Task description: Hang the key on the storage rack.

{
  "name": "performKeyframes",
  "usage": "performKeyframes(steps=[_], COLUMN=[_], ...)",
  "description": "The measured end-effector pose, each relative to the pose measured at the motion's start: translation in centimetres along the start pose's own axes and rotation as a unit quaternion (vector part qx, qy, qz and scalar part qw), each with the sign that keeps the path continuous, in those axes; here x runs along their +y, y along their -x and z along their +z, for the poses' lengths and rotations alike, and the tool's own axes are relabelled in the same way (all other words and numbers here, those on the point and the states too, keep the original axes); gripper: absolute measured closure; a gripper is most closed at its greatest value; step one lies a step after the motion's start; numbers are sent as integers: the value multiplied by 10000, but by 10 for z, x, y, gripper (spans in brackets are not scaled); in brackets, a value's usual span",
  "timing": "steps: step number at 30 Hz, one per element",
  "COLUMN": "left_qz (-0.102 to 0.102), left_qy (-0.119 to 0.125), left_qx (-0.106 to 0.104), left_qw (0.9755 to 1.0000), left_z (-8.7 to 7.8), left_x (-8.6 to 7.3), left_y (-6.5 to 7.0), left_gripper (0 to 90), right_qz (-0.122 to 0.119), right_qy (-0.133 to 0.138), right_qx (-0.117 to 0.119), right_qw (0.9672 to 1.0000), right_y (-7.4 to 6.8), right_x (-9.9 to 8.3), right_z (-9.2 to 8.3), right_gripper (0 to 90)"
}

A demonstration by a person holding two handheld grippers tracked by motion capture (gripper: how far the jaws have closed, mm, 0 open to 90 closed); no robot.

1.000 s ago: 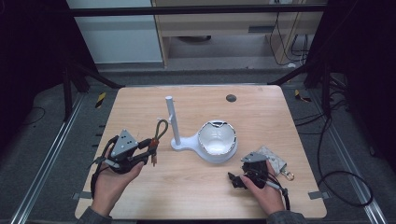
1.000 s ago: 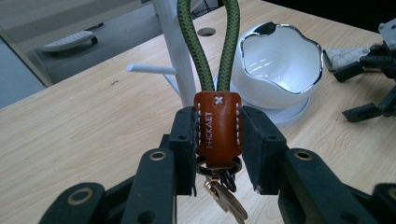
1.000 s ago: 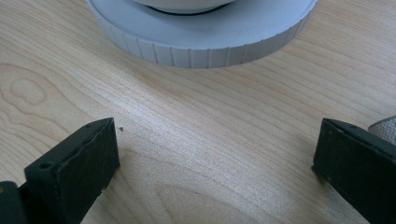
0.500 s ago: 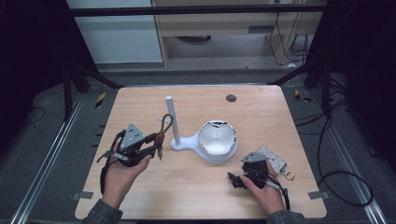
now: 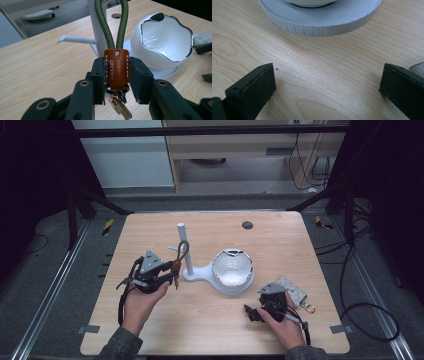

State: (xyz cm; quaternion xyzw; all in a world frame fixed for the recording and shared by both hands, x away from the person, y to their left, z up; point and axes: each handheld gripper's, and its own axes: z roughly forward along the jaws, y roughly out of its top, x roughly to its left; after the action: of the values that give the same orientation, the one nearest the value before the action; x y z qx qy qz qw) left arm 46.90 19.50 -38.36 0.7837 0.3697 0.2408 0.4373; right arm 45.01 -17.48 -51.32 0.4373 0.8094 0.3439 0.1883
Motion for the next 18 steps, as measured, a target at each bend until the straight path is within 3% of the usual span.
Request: performKeyframes(steps=[18], left_qz=[-185], left_qy=[-96], left_qx=[46], left_qw=[9998], left_z=[17], left_x=[-4], left_y=[-3], left_gripper=[662], right_qz=[-4], right_qy=[2], right_qx=[-1], right_qw=[10000], right_y=[0], right_x=[0], right_z=[0], right_gripper=[3])
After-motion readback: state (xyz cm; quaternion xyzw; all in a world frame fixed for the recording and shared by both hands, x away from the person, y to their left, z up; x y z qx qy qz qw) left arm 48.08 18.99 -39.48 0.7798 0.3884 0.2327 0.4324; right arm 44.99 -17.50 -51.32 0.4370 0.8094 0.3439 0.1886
